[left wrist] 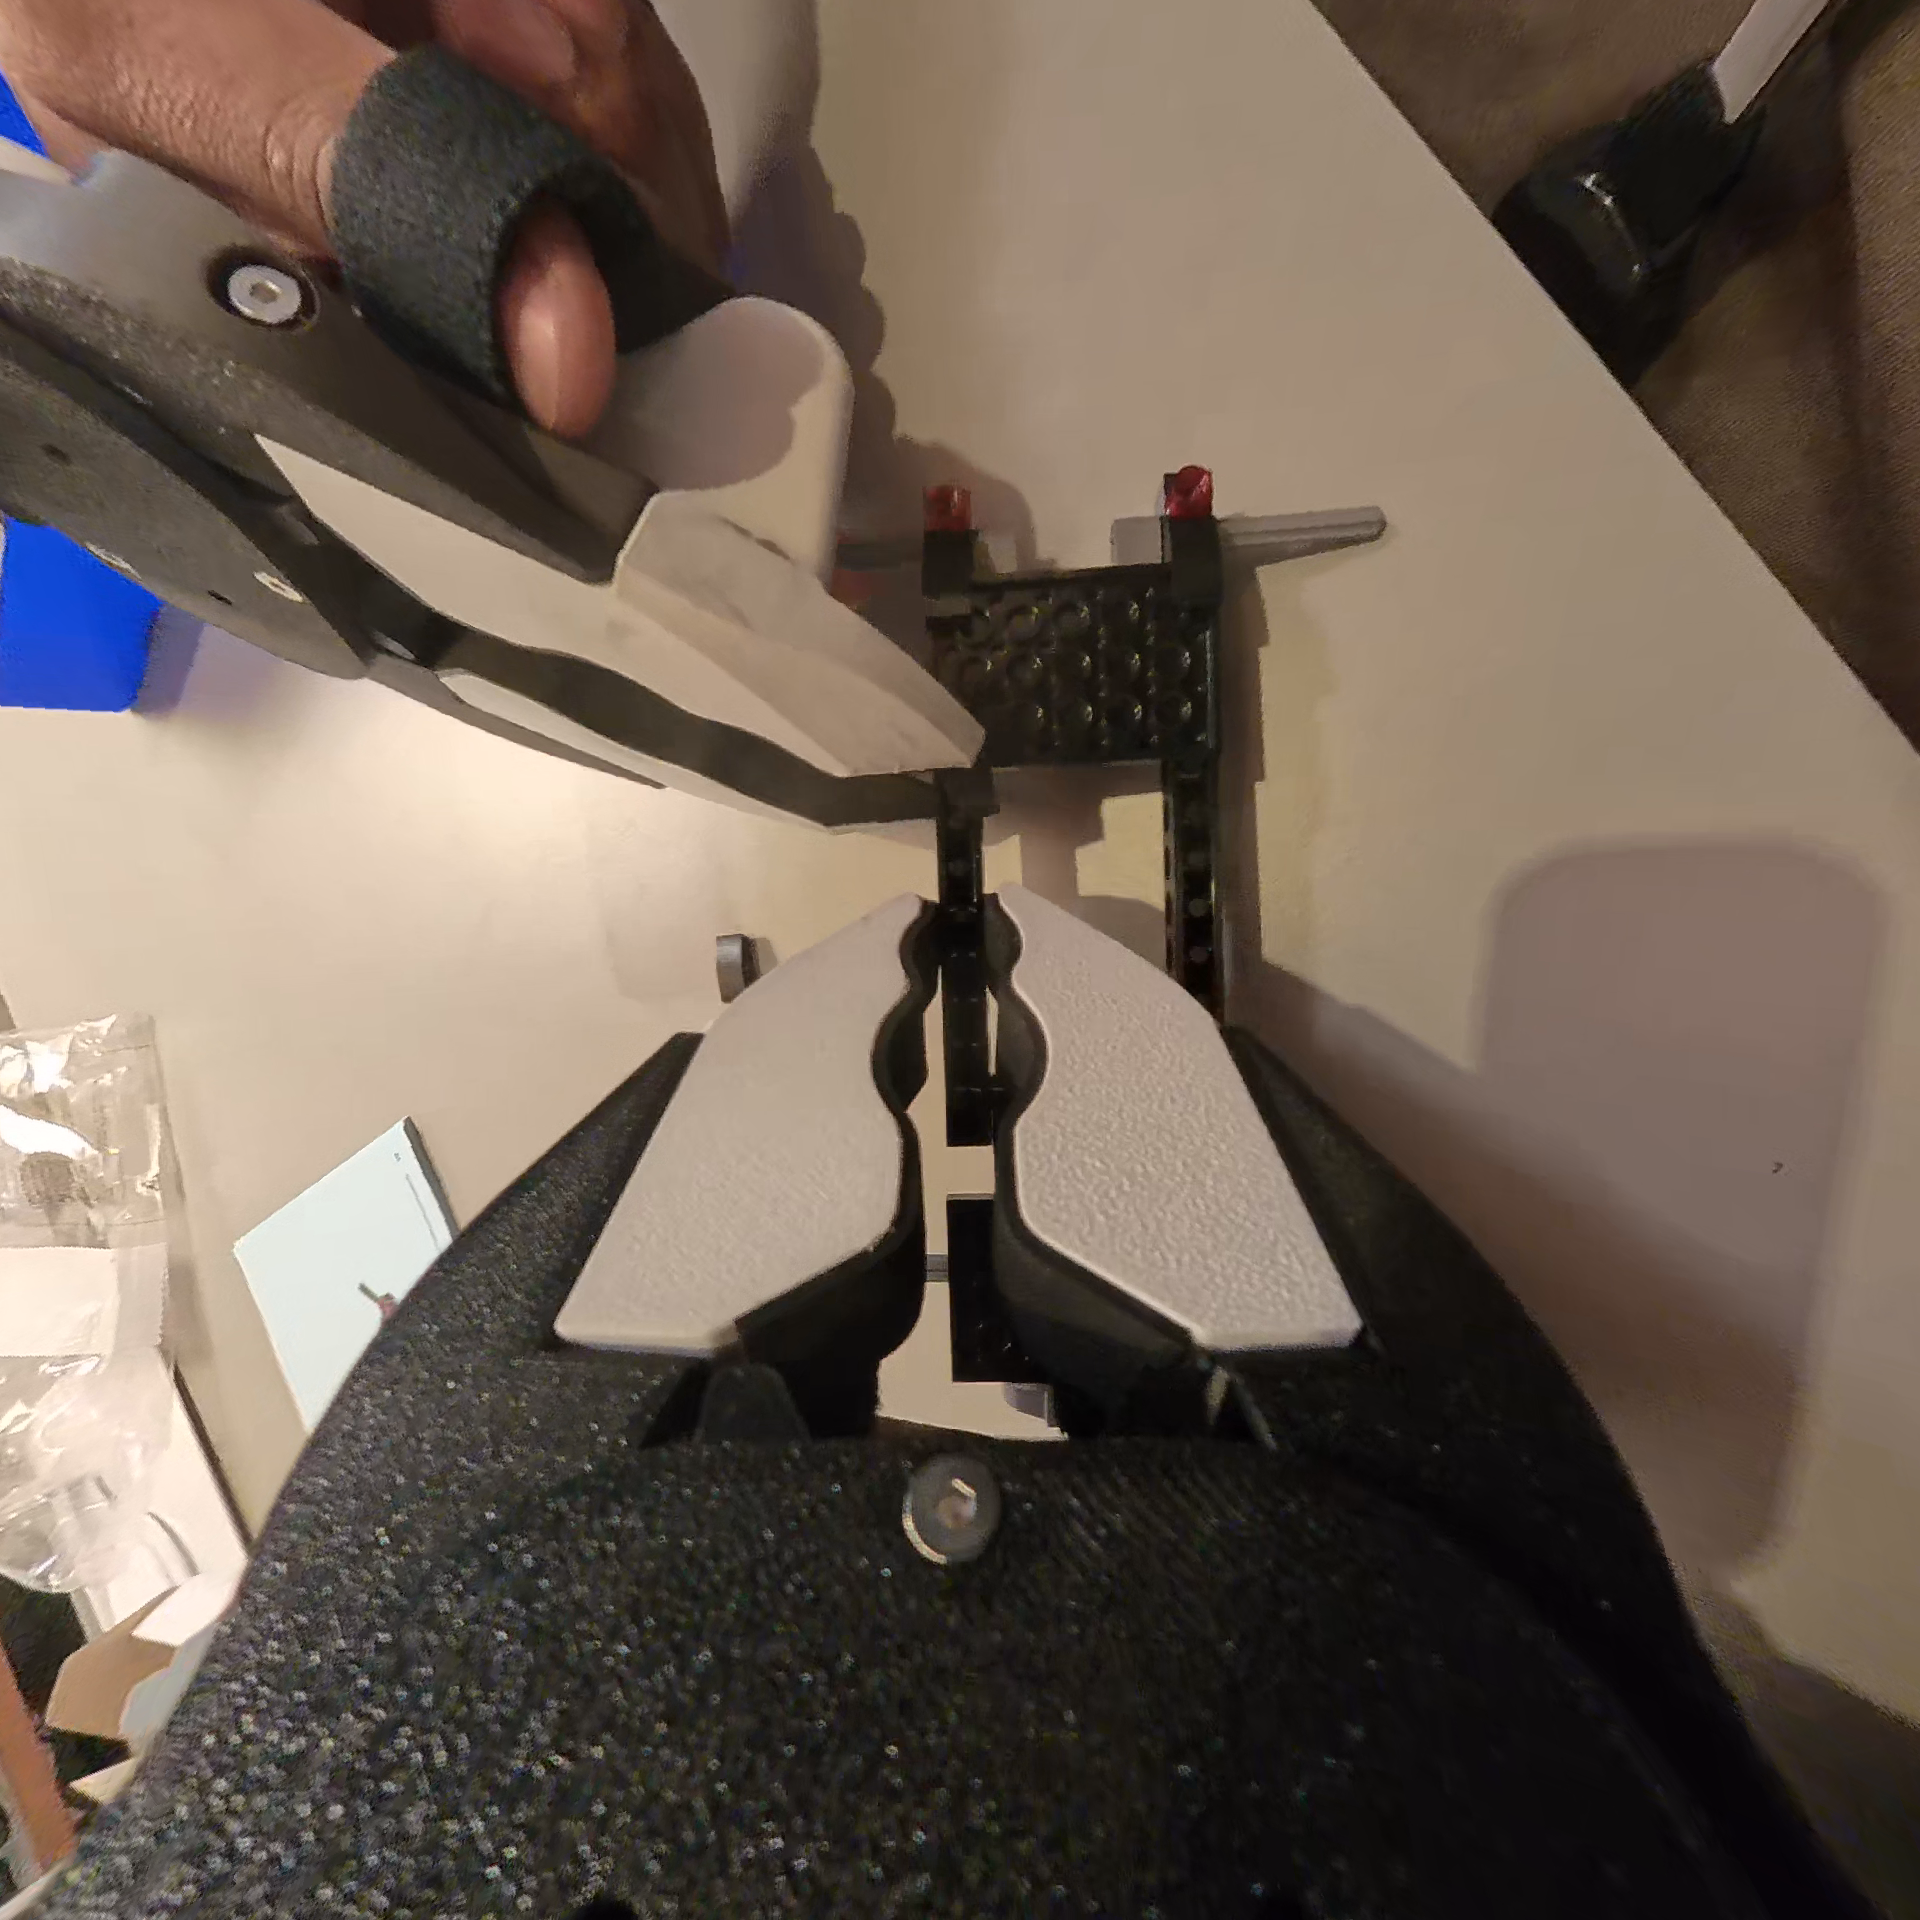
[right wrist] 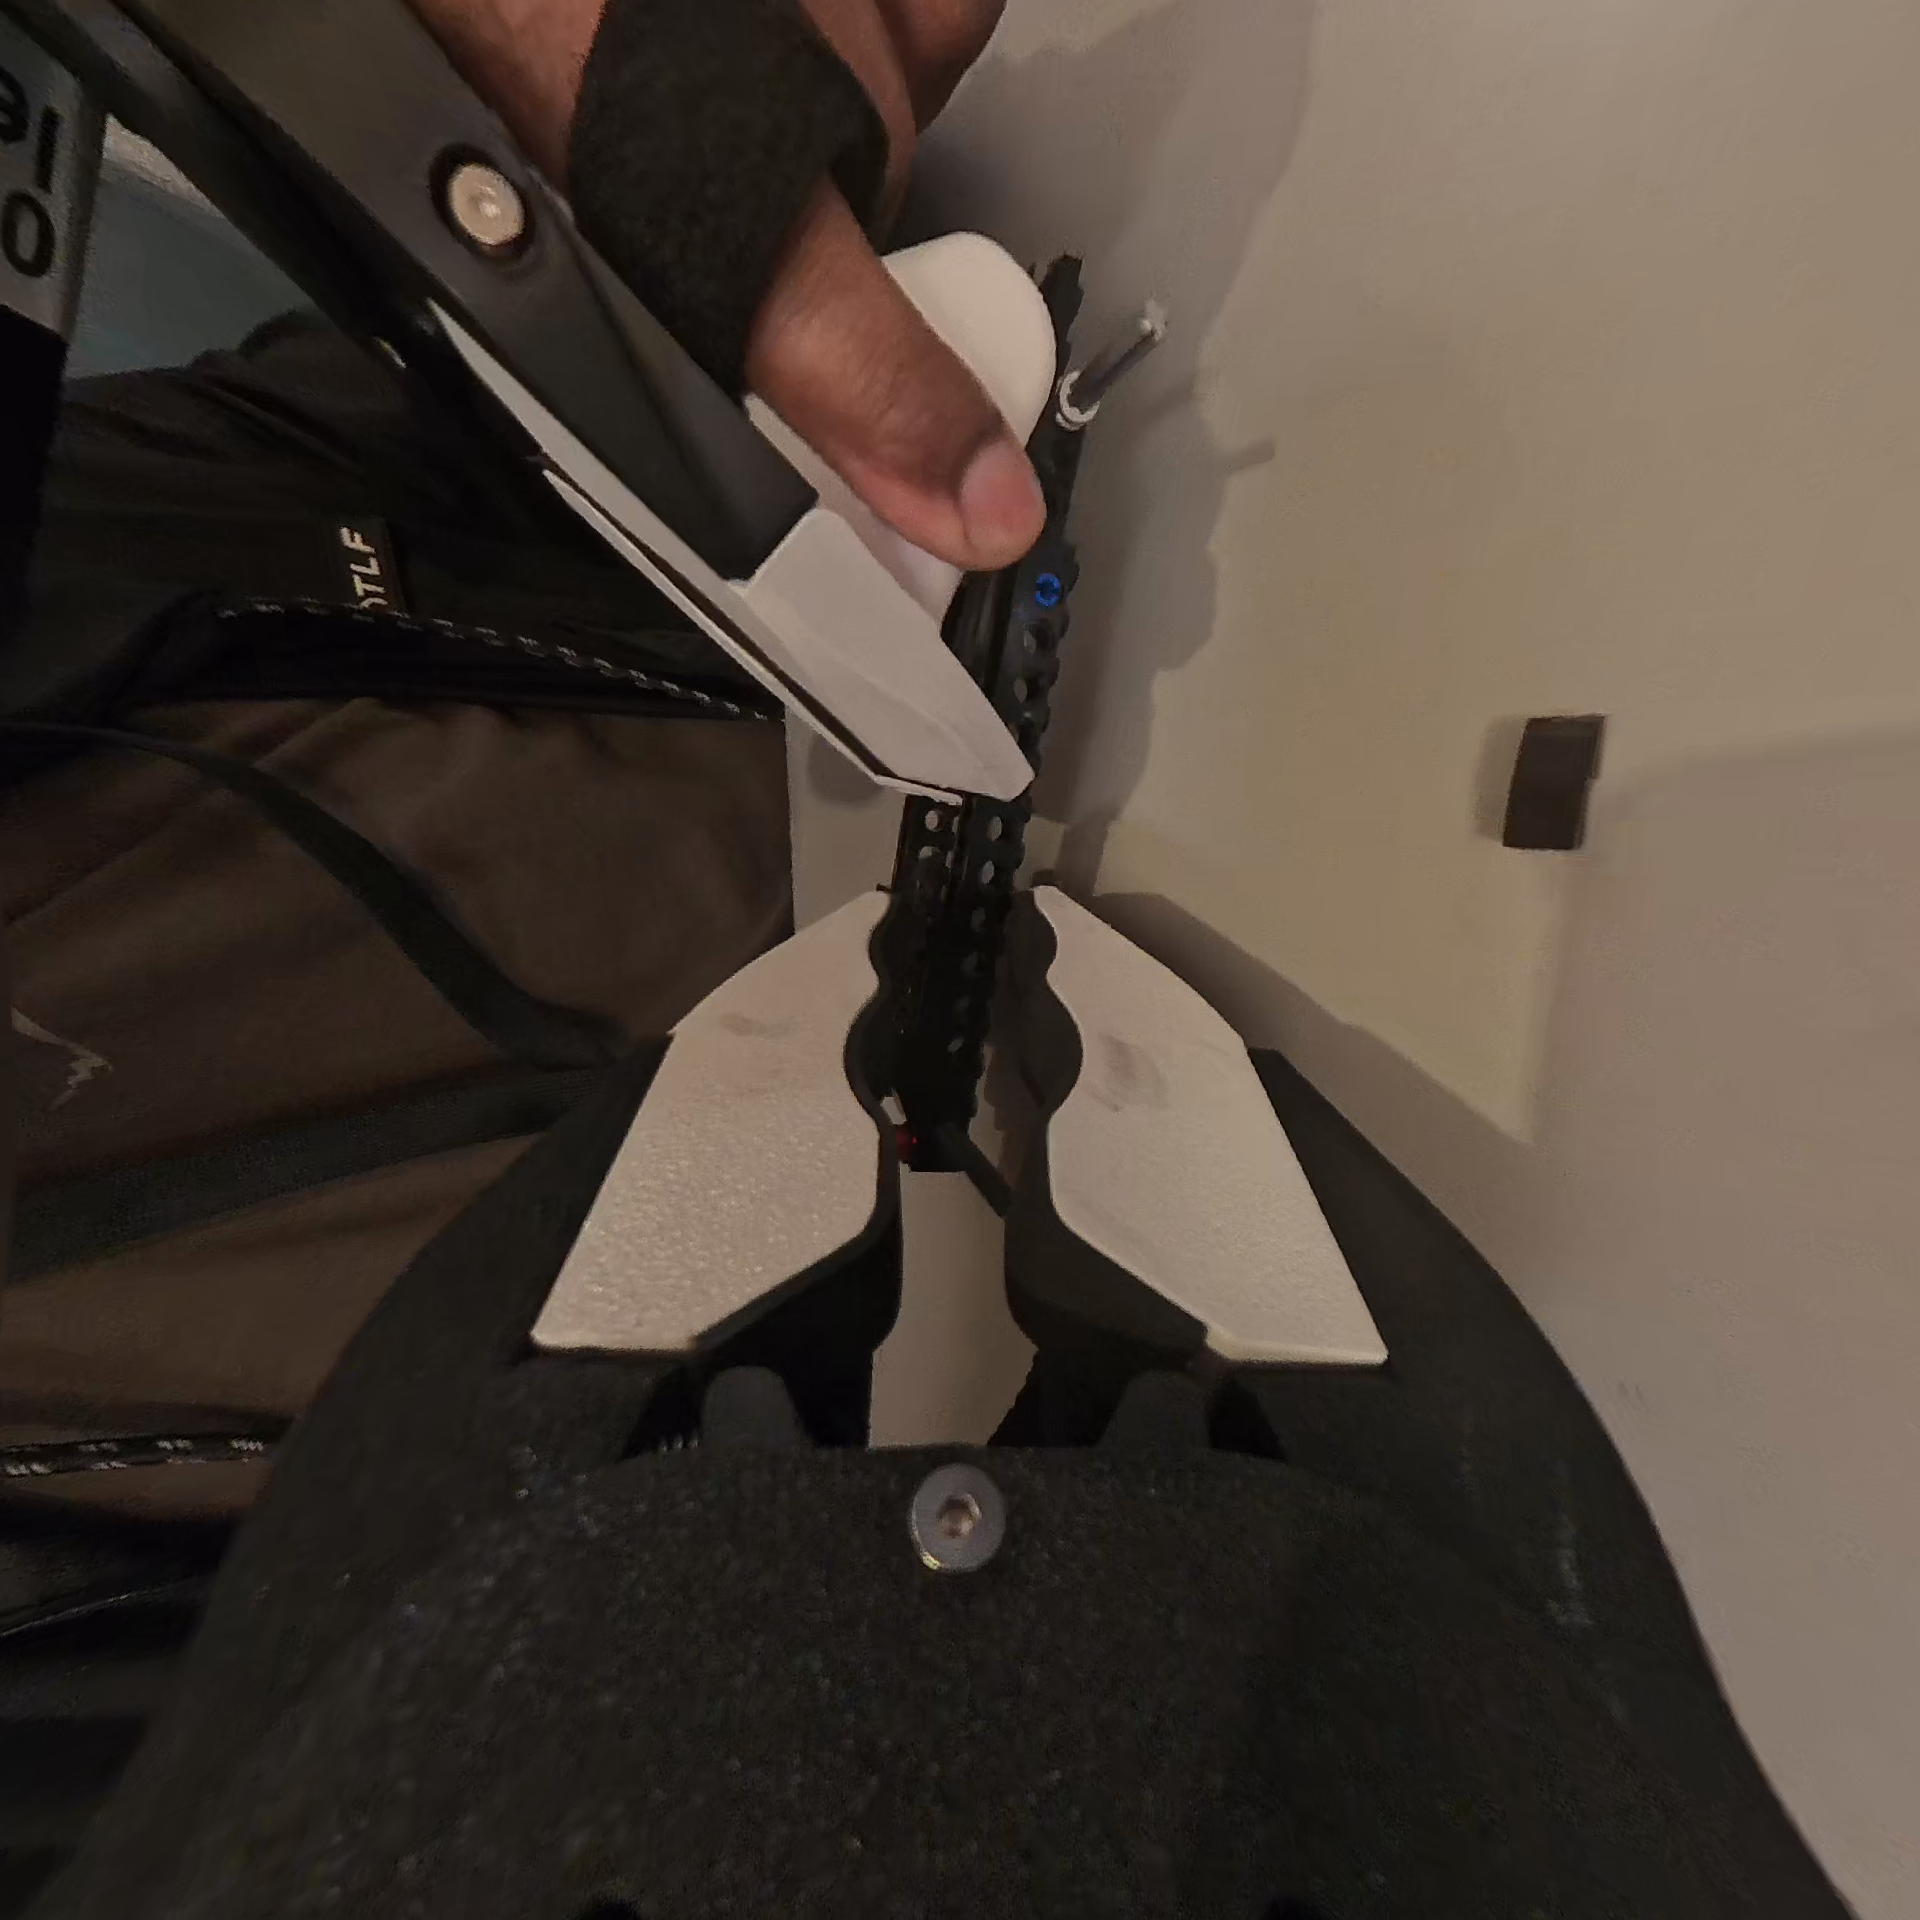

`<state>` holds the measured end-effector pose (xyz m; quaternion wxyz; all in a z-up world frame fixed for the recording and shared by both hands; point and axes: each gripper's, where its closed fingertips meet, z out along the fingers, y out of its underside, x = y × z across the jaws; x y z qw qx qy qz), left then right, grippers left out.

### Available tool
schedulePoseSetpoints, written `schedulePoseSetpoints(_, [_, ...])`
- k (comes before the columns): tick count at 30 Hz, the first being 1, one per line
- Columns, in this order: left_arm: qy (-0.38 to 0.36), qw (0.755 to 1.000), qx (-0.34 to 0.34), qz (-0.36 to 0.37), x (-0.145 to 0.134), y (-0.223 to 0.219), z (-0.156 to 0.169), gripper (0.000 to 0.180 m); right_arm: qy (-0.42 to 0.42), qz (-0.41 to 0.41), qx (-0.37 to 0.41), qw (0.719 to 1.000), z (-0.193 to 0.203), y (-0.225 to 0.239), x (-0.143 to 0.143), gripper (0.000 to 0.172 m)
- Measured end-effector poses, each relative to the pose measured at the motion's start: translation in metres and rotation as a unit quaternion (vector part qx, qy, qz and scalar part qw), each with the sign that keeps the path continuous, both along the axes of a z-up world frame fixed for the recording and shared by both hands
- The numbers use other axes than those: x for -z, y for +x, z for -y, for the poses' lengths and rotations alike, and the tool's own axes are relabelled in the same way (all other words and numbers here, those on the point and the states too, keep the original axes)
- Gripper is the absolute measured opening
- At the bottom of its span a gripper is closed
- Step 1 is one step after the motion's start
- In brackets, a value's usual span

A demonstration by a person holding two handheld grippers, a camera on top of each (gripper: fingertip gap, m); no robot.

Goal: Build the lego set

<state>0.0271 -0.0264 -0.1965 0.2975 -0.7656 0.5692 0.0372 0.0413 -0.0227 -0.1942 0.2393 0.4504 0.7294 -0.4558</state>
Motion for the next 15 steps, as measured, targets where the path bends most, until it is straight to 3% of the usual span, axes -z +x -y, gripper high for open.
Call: schedulePoseSetpoints(15, [-0.006,1.0,-0.02,0.015,0.001,-0.0048,-0.0027,0.008,-0.029,0.018,0.014,0.999,-0.0036,-0.0028,0.0009,0.017])
